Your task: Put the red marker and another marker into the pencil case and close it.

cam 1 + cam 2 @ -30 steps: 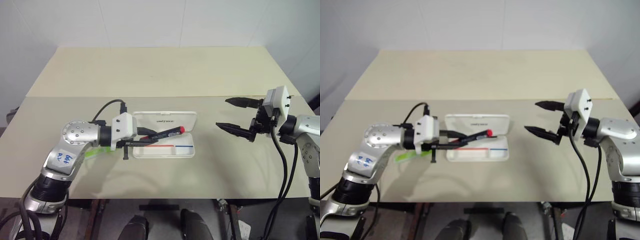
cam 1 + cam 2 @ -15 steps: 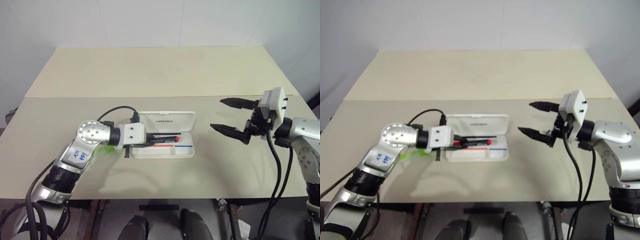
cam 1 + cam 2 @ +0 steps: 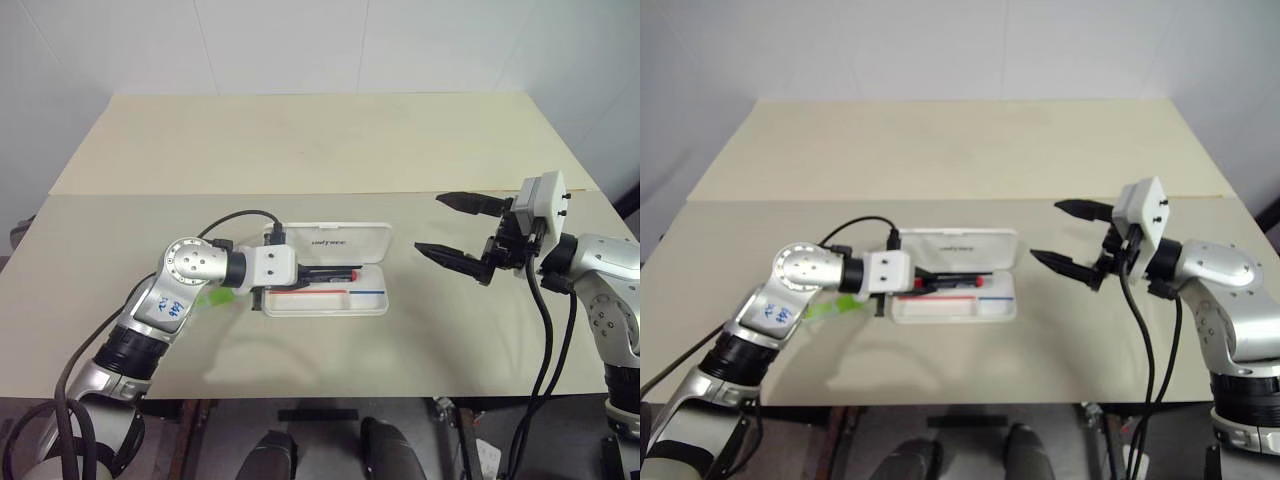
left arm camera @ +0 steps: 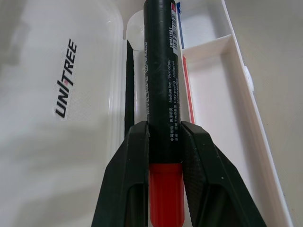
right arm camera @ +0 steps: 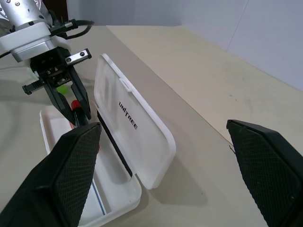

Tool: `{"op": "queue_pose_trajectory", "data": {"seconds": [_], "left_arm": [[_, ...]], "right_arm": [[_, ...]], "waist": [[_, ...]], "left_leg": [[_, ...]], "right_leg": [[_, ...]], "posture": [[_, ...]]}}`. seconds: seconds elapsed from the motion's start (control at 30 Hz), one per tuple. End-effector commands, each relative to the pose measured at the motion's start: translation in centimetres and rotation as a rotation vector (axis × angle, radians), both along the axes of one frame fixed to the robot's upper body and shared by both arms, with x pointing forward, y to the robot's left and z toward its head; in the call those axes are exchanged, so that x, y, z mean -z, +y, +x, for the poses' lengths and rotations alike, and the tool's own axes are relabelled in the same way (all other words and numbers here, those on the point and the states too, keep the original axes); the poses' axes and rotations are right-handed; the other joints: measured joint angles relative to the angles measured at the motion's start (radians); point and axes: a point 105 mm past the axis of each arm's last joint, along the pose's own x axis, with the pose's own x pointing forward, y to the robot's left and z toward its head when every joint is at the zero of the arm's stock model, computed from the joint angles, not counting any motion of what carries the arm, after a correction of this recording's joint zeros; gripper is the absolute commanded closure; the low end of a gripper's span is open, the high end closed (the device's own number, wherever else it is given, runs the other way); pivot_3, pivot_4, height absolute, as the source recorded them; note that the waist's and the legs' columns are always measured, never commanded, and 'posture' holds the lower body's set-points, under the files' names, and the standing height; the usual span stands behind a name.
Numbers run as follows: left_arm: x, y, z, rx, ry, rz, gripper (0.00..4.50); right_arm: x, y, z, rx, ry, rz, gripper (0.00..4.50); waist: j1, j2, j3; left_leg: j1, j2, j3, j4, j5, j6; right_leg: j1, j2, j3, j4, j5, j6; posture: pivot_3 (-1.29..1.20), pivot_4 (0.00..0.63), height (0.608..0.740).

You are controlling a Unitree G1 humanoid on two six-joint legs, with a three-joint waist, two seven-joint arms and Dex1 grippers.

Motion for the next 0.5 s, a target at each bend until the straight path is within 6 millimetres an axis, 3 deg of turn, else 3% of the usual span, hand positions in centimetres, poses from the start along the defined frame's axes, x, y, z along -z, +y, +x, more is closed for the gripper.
{"op": "queue_pose_trajectory", "data": {"seconds": [0.03, 0.17, 0.5], "left_arm": [[-0.8, -0.6, 0.0, 0.013, -0.036, -0.007, 2.68], [-1.3, -1.0, 0.1, 0.012, -0.059, -0.025, 1.37], [-2.2, -0.7, -0.7, 0.025, -0.024, -0.079, 1.37]], "right_arm": [[-1.2, 0.7, -0.6, -0.027, -0.050, 0.011, 0.00], [-1.1, 0.8, -0.6, -0.028, -0.048, 0.014, 0.00], [-1.0, 1.0, -0.5, -0.034, -0.041, 0.022, 0.00]], "waist": [[0.000, 0.000, 0.000], [0.001, 0.000, 0.000], [-0.001, 0.000, 0.000]], "left_leg": [[0.000, 0.000, 0.000, 0.000, 0.000, 0.000], [0.000, 0.000, 0.000, 0.000, 0.000, 0.000], [0.000, 0.000, 0.000, 0.001, 0.000, 0.000]], "right_leg": [[0.000, 0.000, 0.000, 0.000, 0.000, 0.000], [0.000, 0.000, 0.000, 0.000, 0.000, 0.000], [0.000, 0.000, 0.000, 0.001, 0.000, 0.000]], "posture": [[0.00, 0.150, 0.740], [0.00, 0.150, 0.740], [0.00, 0.150, 0.740]]}}
